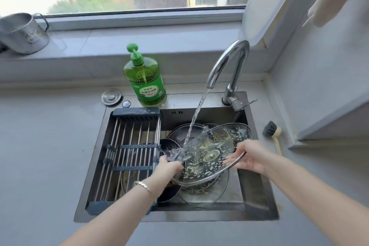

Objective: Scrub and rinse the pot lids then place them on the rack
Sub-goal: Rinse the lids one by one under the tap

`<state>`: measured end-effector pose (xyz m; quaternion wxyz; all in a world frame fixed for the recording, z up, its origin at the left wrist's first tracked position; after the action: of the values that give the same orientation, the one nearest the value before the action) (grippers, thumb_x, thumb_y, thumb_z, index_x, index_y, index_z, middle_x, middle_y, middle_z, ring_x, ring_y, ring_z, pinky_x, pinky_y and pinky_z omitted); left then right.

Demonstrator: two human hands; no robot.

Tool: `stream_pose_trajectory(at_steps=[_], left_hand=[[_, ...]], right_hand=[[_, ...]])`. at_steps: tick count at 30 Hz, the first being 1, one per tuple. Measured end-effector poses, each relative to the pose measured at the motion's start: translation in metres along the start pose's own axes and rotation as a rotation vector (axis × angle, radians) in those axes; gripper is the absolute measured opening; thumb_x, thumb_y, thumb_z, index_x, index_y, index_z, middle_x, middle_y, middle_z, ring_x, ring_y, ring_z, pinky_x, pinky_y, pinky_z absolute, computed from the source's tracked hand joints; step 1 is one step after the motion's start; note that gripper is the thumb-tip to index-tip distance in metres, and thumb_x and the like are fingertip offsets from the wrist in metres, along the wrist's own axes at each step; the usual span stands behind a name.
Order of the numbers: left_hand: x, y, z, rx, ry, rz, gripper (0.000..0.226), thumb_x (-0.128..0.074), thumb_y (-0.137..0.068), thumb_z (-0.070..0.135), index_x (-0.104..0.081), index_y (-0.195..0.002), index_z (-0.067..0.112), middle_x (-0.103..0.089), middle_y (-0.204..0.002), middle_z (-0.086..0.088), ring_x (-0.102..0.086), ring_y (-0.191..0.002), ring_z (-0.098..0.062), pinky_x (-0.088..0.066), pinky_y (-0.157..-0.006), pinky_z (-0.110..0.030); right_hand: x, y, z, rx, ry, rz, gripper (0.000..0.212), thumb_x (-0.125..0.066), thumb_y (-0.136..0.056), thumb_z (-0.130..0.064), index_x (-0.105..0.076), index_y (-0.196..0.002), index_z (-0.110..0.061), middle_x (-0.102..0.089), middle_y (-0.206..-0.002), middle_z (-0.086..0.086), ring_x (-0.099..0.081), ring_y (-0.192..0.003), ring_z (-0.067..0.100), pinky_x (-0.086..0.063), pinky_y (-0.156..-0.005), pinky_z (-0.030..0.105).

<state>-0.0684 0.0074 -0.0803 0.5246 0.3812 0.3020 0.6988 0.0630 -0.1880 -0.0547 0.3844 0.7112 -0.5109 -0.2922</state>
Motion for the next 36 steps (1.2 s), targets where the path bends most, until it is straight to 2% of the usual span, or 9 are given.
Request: stream_pose_trajectory(at_steps=[5, 10, 13, 16, 19, 23, 26, 32, 36], left_hand=[[-0.044, 0.037, 0.029, -0.513, -0.421, -0.302, 0.061, -0.057, -0.088, 0.047, -0.035, -0.143, 0.031, -0.041, -0.142, 0.013, -0.043, -0.124, -0.003, -0.033, -0.103, -0.021], [-0.05, 0.041, 0.04, -0.979, -0.523, 0.175, 0.032, -0.046, -0.096, 0.042, -0.06, -0.124, 0.034, -0.07, -0.086, 0.002, -0.06, -0.076, -0.009, -0.043, -0.065, -0.021], [-0.041, 0.036, 0.04, -0.917, -0.315, 0.176, 0.036, -0.044, -0.093, 0.046, -0.067, -0.114, 0.027, -0.052, -0.051, 0.007, -0.048, -0.048, -0.004, -0.032, -0.048, -0.016], [-0.026, 0.026, 0.053, -0.754, -0.044, 0.154, 0.043, -0.042, -0.086, 0.06, -0.069, -0.096, 0.028, -0.069, -0.072, 0.0, -0.06, -0.064, -0.005, -0.05, -0.058, -0.028], [-0.01, 0.019, 0.07, -0.486, 0.356, 0.103, 0.039, -0.041, -0.096, 0.041, -0.066, -0.1, 0.011, -0.072, -0.092, -0.007, -0.069, -0.082, -0.019, -0.058, -0.067, -0.029], [-0.001, 0.02, 0.078, -0.37, 0.555, 0.085, 0.038, -0.039, -0.098, 0.037, -0.067, -0.095, 0.011, -0.074, -0.084, -0.005, -0.071, -0.07, -0.011, -0.055, -0.055, -0.021], [0.005, 0.018, 0.08, -0.349, 0.696, 0.086, 0.038, -0.042, -0.097, 0.037, -0.066, -0.105, 0.009, -0.074, -0.093, -0.004, -0.071, -0.083, -0.011, -0.055, -0.065, -0.018], [0.015, 0.013, 0.086, -0.376, 0.669, 0.079, 0.047, -0.036, -0.097, 0.042, -0.068, -0.1, 0.007, -0.074, -0.088, -0.013, -0.072, -0.077, -0.019, -0.059, -0.063, -0.029], [0.021, 0.012, 0.083, -0.391, 0.604, 0.089, 0.047, -0.036, -0.097, 0.043, -0.067, -0.104, 0.008, -0.074, -0.092, -0.012, -0.071, -0.083, -0.021, -0.057, -0.07, -0.032]], right_hand=[[-0.014, 0.022, -0.013, 0.021, 0.061, 0.077, 0.011, -0.034, -0.084, 0.012, -0.042, -0.085, 0.004, -0.057, -0.079, 0.035, -0.062, -0.046, 0.037, -0.051, -0.035, 0.033], [-0.033, 0.038, -0.033, 0.053, 0.214, 0.042, 0.007, -0.038, -0.086, 0.007, -0.045, -0.087, 0.003, -0.059, -0.079, 0.034, -0.065, -0.066, 0.04, -0.058, -0.05, 0.039], [-0.049, 0.038, -0.044, 0.103, 0.335, -0.002, 0.023, -0.05, -0.09, -0.014, -0.048, -0.107, 0.0, -0.062, -0.092, 0.029, -0.068, -0.075, 0.034, -0.057, -0.058, 0.034], [-0.067, 0.029, -0.049, 0.2, 0.308, -0.013, 0.041, -0.048, -0.092, -0.044, -0.048, -0.117, -0.011, -0.058, -0.107, 0.02, -0.065, -0.088, 0.031, -0.056, -0.065, 0.034], [-0.087, 0.012, -0.045, 0.467, 0.421, 0.103, 0.045, -0.031, -0.1, -0.034, -0.049, -0.129, -0.005, -0.049, -0.129, 0.014, -0.045, -0.123, 0.027, -0.037, -0.101, 0.036], [-0.121, 0.001, -0.006, 0.894, 0.802, 0.093, 0.059, -0.014, -0.098, -0.041, -0.002, -0.149, -0.014, 0.009, -0.155, -0.006, 0.008, -0.144, 0.01, 0.004, -0.117, 0.03], [-0.132, -0.001, 0.006, 1.245, 0.979, 0.083, 0.061, -0.015, -0.092, -0.042, -0.012, -0.146, -0.013, -0.003, -0.152, -0.007, -0.002, -0.144, 0.012, 0.002, -0.117, 0.03], [-0.122, -0.021, -0.032, 1.017, 0.941, 0.119, 0.065, -0.009, -0.09, -0.044, -0.004, -0.15, -0.02, 0.003, -0.157, -0.003, 0.012, -0.141, 0.004, 0.006, -0.118, 0.032], [-0.135, -0.008, -0.018, 1.221, 1.015, 0.012, 0.064, -0.007, -0.089, -0.045, -0.006, -0.148, -0.019, 0.006, -0.153, -0.01, 0.014, -0.141, 0.004, 0.012, -0.115, 0.027]])
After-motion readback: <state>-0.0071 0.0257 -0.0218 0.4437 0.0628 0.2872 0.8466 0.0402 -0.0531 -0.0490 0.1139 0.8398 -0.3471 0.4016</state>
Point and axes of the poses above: each hand's wrist, its own y-axis away from the middle knuckle, its own x-axis out of the back of the hand, z = x × y, the point moved 2 cm from there along -y, towards the middle knuckle
